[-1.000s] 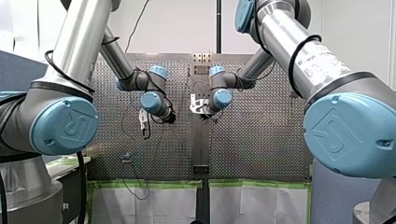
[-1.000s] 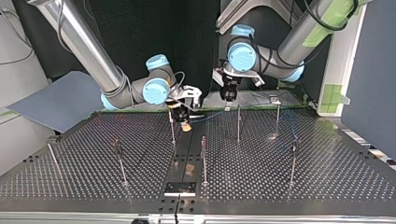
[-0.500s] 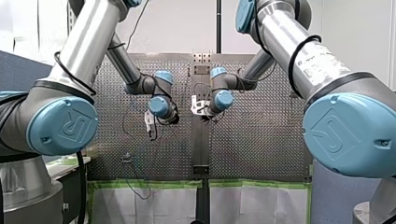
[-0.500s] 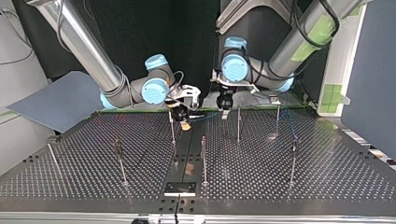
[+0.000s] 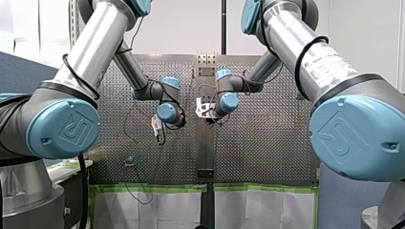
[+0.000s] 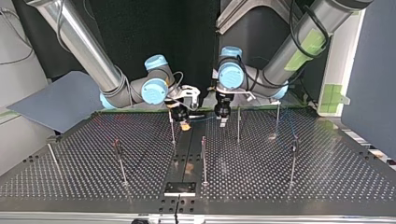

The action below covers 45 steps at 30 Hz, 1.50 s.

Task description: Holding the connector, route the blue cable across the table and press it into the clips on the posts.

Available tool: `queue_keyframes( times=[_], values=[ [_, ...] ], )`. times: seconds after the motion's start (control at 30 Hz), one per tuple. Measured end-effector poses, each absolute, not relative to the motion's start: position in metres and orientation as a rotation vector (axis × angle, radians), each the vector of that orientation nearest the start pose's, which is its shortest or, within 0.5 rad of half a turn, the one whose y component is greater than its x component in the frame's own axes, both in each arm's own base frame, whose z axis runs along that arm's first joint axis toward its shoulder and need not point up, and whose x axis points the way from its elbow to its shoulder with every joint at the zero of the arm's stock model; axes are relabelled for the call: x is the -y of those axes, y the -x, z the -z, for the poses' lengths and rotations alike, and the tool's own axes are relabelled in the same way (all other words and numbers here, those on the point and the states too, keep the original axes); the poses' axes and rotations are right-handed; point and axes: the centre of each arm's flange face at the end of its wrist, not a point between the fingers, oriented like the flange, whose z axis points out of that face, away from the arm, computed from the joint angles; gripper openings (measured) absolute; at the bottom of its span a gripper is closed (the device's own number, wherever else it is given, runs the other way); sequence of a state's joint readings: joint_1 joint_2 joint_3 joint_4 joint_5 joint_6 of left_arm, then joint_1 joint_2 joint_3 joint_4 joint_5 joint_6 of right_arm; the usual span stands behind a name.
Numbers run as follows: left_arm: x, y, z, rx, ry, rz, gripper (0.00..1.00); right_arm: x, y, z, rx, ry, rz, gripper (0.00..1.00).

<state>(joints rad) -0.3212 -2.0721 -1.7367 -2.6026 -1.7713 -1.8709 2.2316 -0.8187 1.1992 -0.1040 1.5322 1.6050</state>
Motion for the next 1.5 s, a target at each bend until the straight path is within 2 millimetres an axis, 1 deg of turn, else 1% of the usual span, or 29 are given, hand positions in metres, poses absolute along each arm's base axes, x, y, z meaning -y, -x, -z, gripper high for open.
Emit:
queue_keyframes(
  times=[0.1, 0.23, 0.43, 0.57, 0.7, 0.93, 0.97, 1.0, 1.03, 1.07, 1.1, 1.13, 1.17, 1.2, 1.23, 1.27, 1.3, 1.33, 1.4, 1.43, 1.5],
  values=[
    [0.297, -0.537, -0.187, -1.684, 0.135, 0.305, 1.0, 0.487, -0.552, -0.204, -1.318, 2.677, 2.067, 0.0],
    [0.298, -0.539, -0.189, -1.68, 0.13, 0.315, 1.0, 0.487, -0.552, -0.204, -1.318, 2.677, 2.067, 0.0],
    [0.304, -0.548, -0.178, -1.706, 0.113, 0.317, 1.0, 0.487, -0.552, -0.204, -1.319, 2.675, 2.067, 0.0],
    [0.306, -0.56, -0.169, -1.716, 0.129, 0.295, 1.0, 0.487, -0.552, -0.204, -1.315, 2.675, 2.067, 0.0],
    [0.306, -0.572, -0.172, -1.702, 0.151, 0.275, 1.0, 0.487, -0.551, -0.204, -1.315, 2.675, 2.067, 0.0],
    [0.304, -0.572, -0.172, -1.716, 0.175, 0.232, 1.0, 0.49, -0.55, -0.204, -1.324, 2.672, 2.066, 0.0],
    [0.304, -0.571, -0.172, -1.72, 0.175, 0.228, 0.96, 0.49, -0.549, -0.204, -1.325, 2.671, 2.067, 0.0],
    [0.304, -0.57, -0.171, -1.727, 0.173, 0.224, 0.96, 0.491, -0.549, -0.204, -1.327, 2.671, 2.067, 0.0],
    [0.305, -0.568, -0.171, -1.734, 0.17, 0.22, 0.88, 0.491, -0.548, -0.204, -1.33, 2.67, 2.067, 0.0],
    [0.305, -0.567, -0.17, -1.74, 0.167, 0.216, 0.75, 0.492, -0.548, -0.204, -1.332, 2.669, 2.067, 0.0],
    [0.306, -0.566, -0.169, -1.747, 0.162, 0.211, 0.75, 0.492, -0.547, -0.204, -1.334, 2.669, 2.067, 0.0],
    [0.307, -0.565, -0.169, -1.751, 0.158, 0.208, 0.65, 0.493, -0.547, -0.204, -1.336, 2.668, 2.067, 0.0],
    [0.307, -0.564, -0.169, -1.754, 0.156, 0.203, 0.53, 0.493, -0.546, -0.204, -1.337, 2.668, 2.067, 0.0],
    [0.308, -0.563, -0.169, -1.756, 0.155, 0.197, 0.53, 0.493, -0.546, -0.204, -1.337, 2.668, 2.067, 0.0],
    [0.308, -0.563, -0.169, -1.756, 0.157, 0.191, 0.44, 0.493, -0.546, -0.204, -1.338, 2.667, 2.067, 0.0],
    [0.308, -0.562, -0.169, -1.756, 0.159, 0.185, 0.28, 0.493, -0.546, -0.204, -1.338, 2.667, 2.067, 0.0],
    [0.308, -0.562, -0.169, -1.754, 0.165, 0.177, 0.28, 0.493, -0.546, -0.204, -1.337, 2.667, 2.067, 0.0],
    [0.307, -0.562, -0.169, -1.753, 0.169, 0.172, 0.24, 0.493, -0.546, -0.204, -1.338, 2.667, 2.067, 0.0],
    [0.307, -0.561, -0.169, -1.751, 0.175, 0.164, 0.24, 0.494, -0.546, -0.204, -1.338, 2.667, 2.068, 0.0],
    [0.307, -0.561, -0.169, -1.751, 0.177, 0.162, 0.21, 0.494, -0.546, -0.204, -1.337, 2.666, 2.068, 0.0],
    [0.307, -0.561, -0.17, -1.752, 0.178, 0.159, 0.21, 0.494, -0.546, -0.204, -1.338, 2.666, 2.069, 0.0]
  ],
)
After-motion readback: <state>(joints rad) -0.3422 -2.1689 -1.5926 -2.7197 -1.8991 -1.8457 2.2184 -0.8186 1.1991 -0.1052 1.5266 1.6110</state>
